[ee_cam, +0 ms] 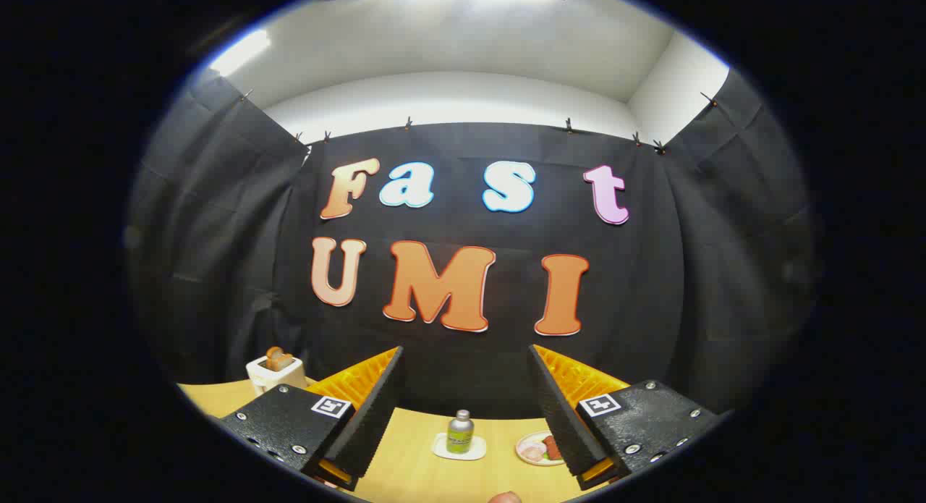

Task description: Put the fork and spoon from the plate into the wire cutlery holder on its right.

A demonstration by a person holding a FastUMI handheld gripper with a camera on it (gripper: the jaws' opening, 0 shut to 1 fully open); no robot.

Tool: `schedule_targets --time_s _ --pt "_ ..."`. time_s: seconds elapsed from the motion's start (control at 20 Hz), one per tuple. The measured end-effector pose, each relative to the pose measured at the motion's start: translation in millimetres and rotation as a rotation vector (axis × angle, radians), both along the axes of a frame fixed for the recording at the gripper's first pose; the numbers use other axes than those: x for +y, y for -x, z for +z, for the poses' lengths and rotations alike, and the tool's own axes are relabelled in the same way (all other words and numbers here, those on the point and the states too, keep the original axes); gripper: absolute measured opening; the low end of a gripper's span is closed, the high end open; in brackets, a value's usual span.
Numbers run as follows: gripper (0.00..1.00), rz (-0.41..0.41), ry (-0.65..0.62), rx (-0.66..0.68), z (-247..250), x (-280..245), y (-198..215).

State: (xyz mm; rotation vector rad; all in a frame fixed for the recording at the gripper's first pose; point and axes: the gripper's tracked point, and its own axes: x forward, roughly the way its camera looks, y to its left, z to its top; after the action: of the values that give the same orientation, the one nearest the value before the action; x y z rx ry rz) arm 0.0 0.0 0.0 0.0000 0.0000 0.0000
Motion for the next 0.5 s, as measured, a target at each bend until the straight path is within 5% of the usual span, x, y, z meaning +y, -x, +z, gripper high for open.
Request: schedule_targets --time_s 0.5 --pt "0.99 0.011 -0.034 0.049 14 70 -3"
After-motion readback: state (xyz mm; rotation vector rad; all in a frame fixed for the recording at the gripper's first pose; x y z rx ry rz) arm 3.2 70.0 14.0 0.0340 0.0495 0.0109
